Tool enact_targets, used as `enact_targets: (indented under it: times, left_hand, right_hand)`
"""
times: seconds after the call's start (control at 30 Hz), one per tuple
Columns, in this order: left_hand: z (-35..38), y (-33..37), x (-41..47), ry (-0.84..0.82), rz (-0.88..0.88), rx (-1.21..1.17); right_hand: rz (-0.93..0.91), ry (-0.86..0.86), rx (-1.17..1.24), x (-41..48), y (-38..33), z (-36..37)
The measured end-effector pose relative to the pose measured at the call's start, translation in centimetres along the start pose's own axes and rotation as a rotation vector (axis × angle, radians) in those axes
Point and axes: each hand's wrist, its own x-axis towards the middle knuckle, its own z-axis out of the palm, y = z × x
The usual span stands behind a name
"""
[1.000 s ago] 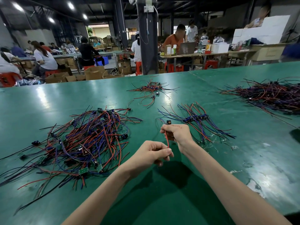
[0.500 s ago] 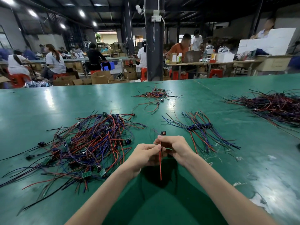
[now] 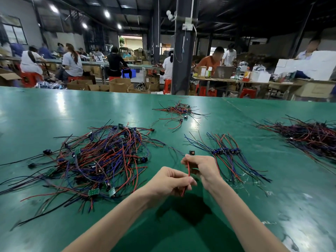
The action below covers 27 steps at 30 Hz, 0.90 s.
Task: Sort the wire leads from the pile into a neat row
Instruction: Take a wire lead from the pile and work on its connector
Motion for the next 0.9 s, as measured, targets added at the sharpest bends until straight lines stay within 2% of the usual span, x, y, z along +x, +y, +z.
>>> enact_targets:
  times: [0.3, 0.4, 0.47, 0.63, 0.83, 0.9]
  left_hand:
    - [0.6, 0.3, -0.8, -0.129, 0.016, 0.107]
    - [1.3, 0.1, -1.2, -0.282, 0.025, 0.181]
    - [2.0, -0.2, -1.4, -0.346, 0.021, 0.193]
    - [2.1, -0.6, -0.7, -0.263, -0.018, 0.203]
    - [2.0, -0.7, -0.7, -0.217, -0.076, 0.142]
    - [1.9, -0.7, -0.7, -0.223, -0.092, 0.140]
  right_hand:
    - [-0.119, 0.087, -0.143, 1.9, 0.4, -1.1]
    - [-0.111, 0.179, -0.208, 3.1, 0.7, -2.1]
    - [-0.088, 0.170, -0.249, 3.8, 0.7, -3.0]
    - [-0.111, 0.152, -0.288, 5.3, -0.6, -4.5]
    - [-0.289, 0.294, -0.264, 8.3, -4.7, -6.1]
    - [-0.217, 0.335, -0.301, 9.3, -5.6, -7.6]
